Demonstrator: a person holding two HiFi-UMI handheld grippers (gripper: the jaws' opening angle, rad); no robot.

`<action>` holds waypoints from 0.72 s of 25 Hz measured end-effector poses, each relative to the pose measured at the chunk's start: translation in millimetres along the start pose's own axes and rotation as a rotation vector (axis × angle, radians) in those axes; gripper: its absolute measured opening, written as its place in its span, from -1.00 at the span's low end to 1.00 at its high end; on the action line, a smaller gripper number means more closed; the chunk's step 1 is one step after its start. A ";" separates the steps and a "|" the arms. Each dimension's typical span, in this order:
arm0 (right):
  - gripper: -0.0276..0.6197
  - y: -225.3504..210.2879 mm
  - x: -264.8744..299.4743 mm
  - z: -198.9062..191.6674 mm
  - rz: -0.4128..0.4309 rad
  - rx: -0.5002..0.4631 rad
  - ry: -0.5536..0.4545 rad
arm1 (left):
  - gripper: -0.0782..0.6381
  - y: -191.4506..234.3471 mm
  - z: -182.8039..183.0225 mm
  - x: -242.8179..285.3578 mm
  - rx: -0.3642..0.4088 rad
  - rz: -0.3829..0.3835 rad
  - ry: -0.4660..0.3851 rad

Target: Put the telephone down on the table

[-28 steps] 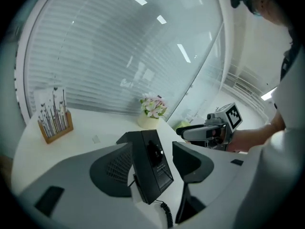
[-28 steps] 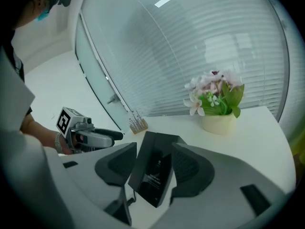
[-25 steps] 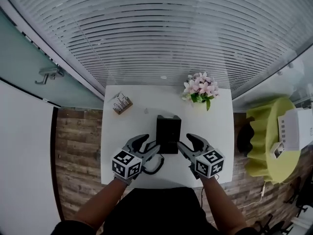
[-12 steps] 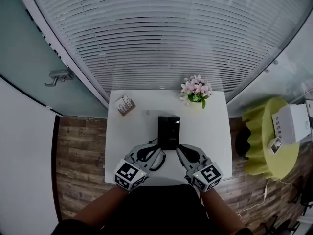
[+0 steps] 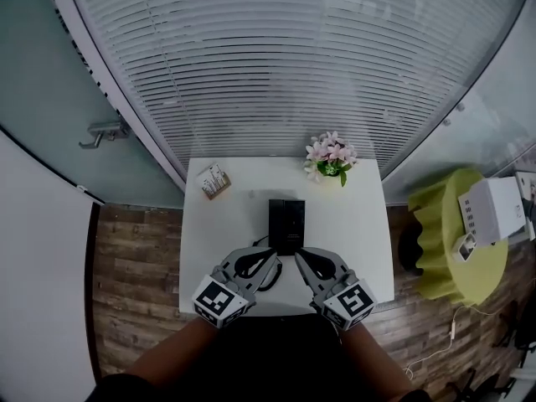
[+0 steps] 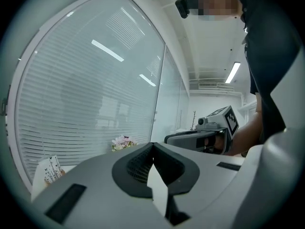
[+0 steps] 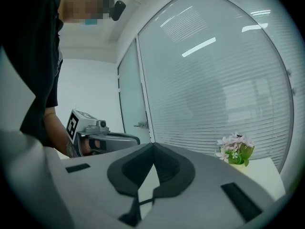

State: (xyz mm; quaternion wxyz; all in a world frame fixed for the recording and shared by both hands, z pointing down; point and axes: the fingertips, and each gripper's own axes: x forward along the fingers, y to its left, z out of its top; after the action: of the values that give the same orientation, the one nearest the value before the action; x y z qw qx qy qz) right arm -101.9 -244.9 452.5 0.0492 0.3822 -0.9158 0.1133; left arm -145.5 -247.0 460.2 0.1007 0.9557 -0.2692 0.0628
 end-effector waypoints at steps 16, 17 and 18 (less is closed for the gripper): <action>-0.85 2.8 -3.2 12.3 0.006 -0.012 -0.038 | -0.76 -10.2 12.0 4.9 0.039 -0.019 -0.019; -0.85 2.8 -3.2 12.4 0.006 -0.010 -0.036 | -0.76 -10.3 11.7 4.7 0.037 -0.019 -0.018; -0.85 2.9 -3.1 12.4 0.006 -0.008 -0.034 | -0.76 -10.3 11.6 4.4 0.035 -0.018 -0.018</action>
State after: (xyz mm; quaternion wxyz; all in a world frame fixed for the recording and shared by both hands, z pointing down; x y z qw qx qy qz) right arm -101.8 -243.8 439.5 0.0347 0.3813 -0.9180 0.1030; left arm -135.6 -243.2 448.1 0.0818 0.9603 -0.2602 0.0580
